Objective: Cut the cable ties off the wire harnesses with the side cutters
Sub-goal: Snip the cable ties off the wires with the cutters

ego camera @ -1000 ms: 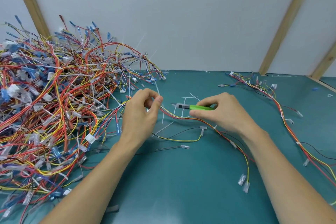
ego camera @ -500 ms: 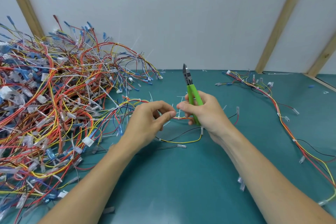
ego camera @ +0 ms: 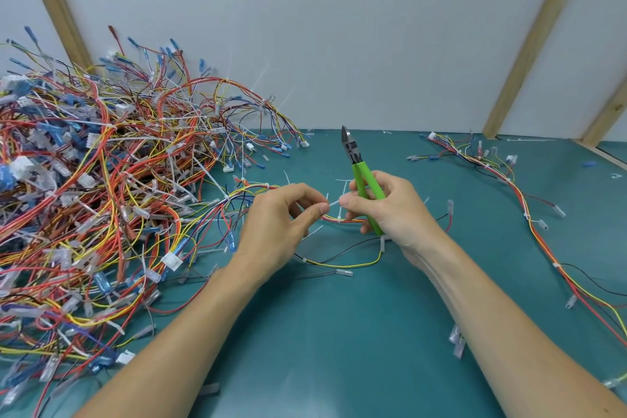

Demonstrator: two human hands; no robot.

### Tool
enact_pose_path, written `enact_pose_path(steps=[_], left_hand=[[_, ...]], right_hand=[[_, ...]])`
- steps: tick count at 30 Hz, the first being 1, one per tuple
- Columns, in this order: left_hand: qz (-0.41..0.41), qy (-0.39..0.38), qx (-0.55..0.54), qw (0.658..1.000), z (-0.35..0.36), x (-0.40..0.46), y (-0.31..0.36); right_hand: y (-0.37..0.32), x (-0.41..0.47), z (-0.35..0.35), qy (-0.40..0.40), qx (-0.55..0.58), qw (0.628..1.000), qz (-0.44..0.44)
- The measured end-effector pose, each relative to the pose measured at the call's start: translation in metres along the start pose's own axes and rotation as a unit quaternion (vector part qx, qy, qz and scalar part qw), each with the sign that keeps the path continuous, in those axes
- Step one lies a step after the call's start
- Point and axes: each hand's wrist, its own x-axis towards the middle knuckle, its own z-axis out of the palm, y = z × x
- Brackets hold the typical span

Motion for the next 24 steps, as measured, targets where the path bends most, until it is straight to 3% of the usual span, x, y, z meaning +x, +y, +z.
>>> enact_pose_path(steps=[6, 10, 14, 17, 20, 24], left_hand=[[0.027, 0.031, 0.044, 0.998, 0.002, -0.002, -0.002], [0.045, 0.107, 0.075, 0.99, -0.002, 0.001, 0.001], [0.018, -0.01, 0.154, 0.988, -0.002, -0.001, 0.002], [-0.002, -0.099, 0.234, 0.967, -0.004, -0.004, 0.005], [-0.022, -0.15, 0.304, 0.941, -0.008, -0.004, 0.01], [-0.049, -0.211, 0.354, 0.91, -0.013, -0.005, 0.014]], right_hand=[[0.005, 0.002, 0.0, 0.001, -0.039, 0.999, -0.003], [0.015, 0.015, 0.004, 0.16, -0.059, 0.985, -0.008], [0.027, 0.03, 0.003, 0.273, -0.061, 0.96, 0.018], [0.034, 0.037, -0.002, 0.301, -0.128, 0.944, 0.045], [0.038, 0.037, -0.011, 0.327, -0.246, 0.912, 0.03], [0.036, 0.036, -0.016, 0.315, -0.323, 0.893, 0.018]])
